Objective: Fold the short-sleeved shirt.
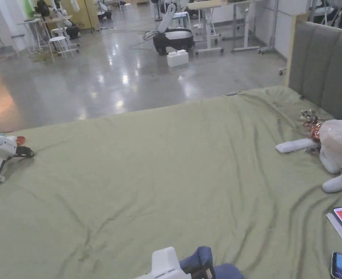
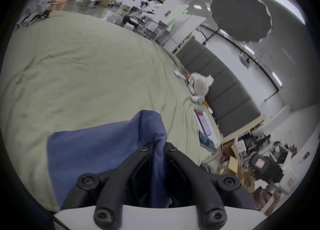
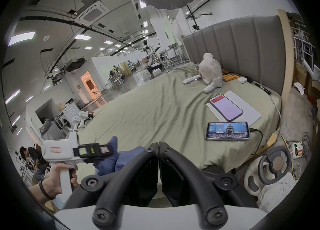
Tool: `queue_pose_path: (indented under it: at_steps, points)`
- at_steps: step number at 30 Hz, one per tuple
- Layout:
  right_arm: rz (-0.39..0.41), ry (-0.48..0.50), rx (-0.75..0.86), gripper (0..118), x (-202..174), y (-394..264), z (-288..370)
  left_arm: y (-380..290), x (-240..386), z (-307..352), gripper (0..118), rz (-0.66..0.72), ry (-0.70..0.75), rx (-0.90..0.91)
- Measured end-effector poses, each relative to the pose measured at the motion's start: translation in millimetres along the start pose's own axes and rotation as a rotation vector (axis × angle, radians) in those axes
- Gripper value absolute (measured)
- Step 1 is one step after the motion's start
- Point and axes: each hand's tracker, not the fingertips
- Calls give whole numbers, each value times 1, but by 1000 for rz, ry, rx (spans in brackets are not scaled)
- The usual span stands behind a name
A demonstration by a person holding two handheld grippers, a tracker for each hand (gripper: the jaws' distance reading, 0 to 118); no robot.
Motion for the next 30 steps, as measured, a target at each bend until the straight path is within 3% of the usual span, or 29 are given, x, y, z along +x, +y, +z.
queue_pose_path:
  at_steps: [3,4,6,7,8,10,13,14,18,25,30]
  points:
    - [-7,-31,-5,0,5,-4,3,-7,8,-24,14,-67,58,-62]
    - [-9,-35,-9,0,7,-5,3,-7,4,-27,23,-62,27,-62]
    - [-17,-40,-16,0,10,-7,3,-1,0,-21,67,-7,-22,-80]
    - [-23,-39,-18,0,12,-8,3,3,-2,-11,82,31,-36,-42]
    - [-28,-37,-19,0,13,-9,4,7,-4,-1,88,45,-51,-6]
    - [-40,-33,-24,0,17,-11,3,15,-11,18,76,67,-71,59]
    - [-44,-37,-34,0,18,-13,1,15,-22,22,17,104,-23,73]
    - [-43,-38,-37,0,18,-13,2,12,-26,16,6,106,-22,62]
    - [-42,-40,-49,0,17,-14,3,-9,-33,-24,3,188,-125,-96]
    - [-33,-35,-81,0,9,-18,-4,-35,-9,-69,2,-64,19,-188]
    - [47,57,-202,0,-14,-28,-50,-22,-3,-53,6,-42,0,-180]
